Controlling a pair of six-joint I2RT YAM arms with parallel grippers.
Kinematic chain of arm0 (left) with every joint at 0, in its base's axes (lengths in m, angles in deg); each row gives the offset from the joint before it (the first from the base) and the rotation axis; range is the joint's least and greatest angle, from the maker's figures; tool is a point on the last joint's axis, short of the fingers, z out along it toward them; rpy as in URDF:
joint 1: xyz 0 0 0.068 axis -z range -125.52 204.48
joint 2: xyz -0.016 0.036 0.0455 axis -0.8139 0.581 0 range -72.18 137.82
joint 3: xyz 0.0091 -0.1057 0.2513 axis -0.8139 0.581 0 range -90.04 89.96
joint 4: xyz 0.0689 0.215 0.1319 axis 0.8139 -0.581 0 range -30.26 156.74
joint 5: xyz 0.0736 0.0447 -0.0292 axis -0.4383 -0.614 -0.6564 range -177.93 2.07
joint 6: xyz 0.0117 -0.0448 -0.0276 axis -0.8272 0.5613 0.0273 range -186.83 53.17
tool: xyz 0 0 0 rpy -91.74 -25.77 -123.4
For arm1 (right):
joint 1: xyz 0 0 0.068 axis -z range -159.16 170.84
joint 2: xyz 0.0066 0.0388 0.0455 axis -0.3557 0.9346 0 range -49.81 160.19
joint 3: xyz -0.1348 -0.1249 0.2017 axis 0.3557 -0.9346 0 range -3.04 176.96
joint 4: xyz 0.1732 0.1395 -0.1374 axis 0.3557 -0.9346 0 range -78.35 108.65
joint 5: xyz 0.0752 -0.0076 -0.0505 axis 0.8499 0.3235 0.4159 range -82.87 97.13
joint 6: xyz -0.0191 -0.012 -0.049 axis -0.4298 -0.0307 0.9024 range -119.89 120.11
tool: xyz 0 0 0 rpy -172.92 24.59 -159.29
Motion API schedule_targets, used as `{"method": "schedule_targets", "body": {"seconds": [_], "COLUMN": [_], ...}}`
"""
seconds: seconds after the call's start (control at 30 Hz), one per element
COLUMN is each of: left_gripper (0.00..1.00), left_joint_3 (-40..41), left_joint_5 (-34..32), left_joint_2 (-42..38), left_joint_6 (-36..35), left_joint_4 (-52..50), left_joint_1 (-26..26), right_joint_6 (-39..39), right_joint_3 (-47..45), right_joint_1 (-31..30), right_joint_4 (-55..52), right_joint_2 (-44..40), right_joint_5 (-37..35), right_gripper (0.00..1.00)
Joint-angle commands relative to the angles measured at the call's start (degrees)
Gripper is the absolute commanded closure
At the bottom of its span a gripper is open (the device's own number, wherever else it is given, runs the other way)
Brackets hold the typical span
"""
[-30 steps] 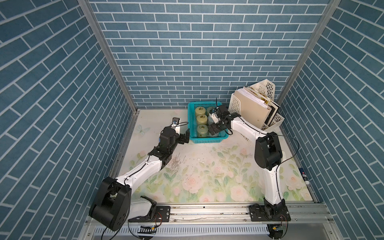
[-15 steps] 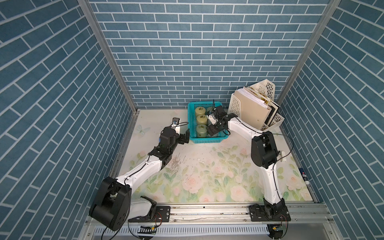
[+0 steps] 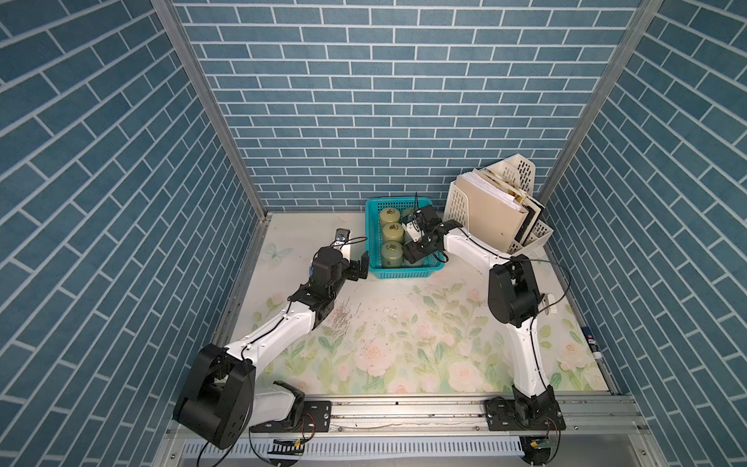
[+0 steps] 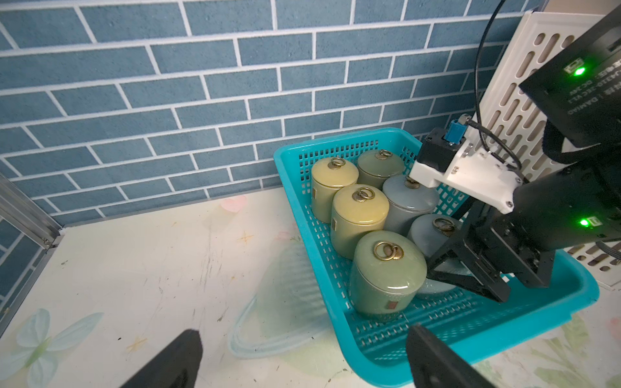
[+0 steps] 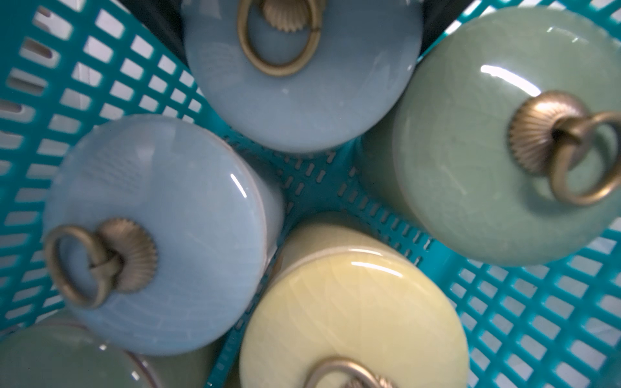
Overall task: Take the tea canister out of the basket
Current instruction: Pick up the tea canister from the basket.
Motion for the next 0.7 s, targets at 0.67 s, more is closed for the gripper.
{"method": "schedule_targets", "body": {"seconds": [0.67], "left_gripper": [0.0], "left_joint_3": [-5.36], "left_joint_5": [6.84], "left_joint_2": [-7.02], "left_joint_6": [1.04], "left_joint_4": [-4.62], "left_joint_1": [2.96], "right_joint_6": [4.46], "right_joint_3": [-15.89], "right_joint_1": [-5.25], "right_joint_4": [4.23], "right_joint_2": [-29.64], "right_joint_5": [-1.33], "right_gripper": [1.0]}}
